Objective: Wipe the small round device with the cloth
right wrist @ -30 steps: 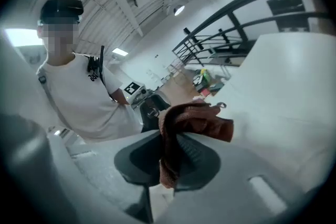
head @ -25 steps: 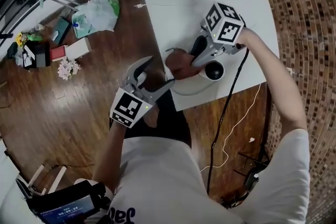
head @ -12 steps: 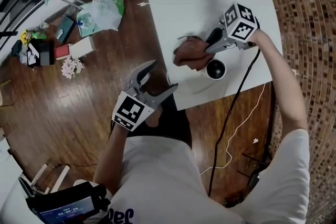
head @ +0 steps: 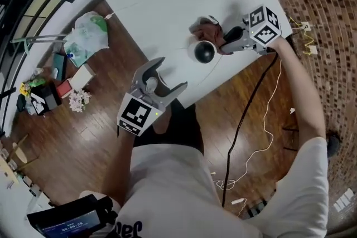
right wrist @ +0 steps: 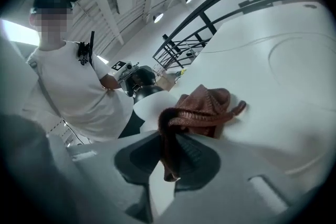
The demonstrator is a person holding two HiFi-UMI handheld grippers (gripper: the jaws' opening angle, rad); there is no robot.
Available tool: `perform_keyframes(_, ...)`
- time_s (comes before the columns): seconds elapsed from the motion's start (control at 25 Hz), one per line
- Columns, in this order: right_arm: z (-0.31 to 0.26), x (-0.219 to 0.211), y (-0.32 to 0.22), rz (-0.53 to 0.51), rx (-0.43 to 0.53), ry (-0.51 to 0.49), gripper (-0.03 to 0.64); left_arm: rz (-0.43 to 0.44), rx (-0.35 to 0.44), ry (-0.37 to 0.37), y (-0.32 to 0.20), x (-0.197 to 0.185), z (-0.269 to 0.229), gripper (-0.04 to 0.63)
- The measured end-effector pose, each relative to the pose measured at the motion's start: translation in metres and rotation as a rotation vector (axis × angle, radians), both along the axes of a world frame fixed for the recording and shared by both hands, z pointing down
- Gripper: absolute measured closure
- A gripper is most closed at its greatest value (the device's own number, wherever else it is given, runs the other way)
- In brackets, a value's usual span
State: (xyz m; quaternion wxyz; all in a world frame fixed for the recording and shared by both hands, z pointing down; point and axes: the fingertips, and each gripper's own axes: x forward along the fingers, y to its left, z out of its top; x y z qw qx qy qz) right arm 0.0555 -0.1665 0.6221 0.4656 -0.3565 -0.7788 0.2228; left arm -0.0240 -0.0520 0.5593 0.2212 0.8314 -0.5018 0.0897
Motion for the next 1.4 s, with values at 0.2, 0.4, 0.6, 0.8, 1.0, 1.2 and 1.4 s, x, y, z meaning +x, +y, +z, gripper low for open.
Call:
perform_keyframes(0.2,-0.003,0.041,0.028,0.133,-0.004,-0.032,0.572,0.084,0.005,-0.008,0.001,0.020,-0.003,0.202)
perform_keyframes(0.4,-0.001,0.045,0.067,0.221,-0.079,-0.055,0.572,0.158,0.010,-0.007,-0.006,0.021,0.001,0.202)
perform_keyframes(0.6,0.000,0.052,0.101,0.183,-0.095,-0.043,0.572,0.177,0.017,-0.006,-0.005,0.027,-0.003,0.202)
perform_keyframes(0.8,-0.029,0.056,0.055,0.173,-0.003,-0.049,0.572,0.126,0.024,-0.002,-0.010,0.013,-0.011,0.202)
perform_keyframes(1.0,-0.063,0.031,-0.029,0.193,0.154,-0.074,0.572,0.031,0.042,0.005,-0.018,-0.009,-0.020,0.202)
perform_keyframes(1.2,-0.080,-0.060,-0.058,0.109,0.144,-0.145,0.571,-0.080,0.044,-0.008,-0.023,-0.036,-0.017,0.202)
perform_keyframes(1.4,-0.075,-0.121,0.020,-0.228,-0.083,-0.095,0.572,-0.206,0.033,-0.033,-0.011,-0.066,-0.016,0.202)
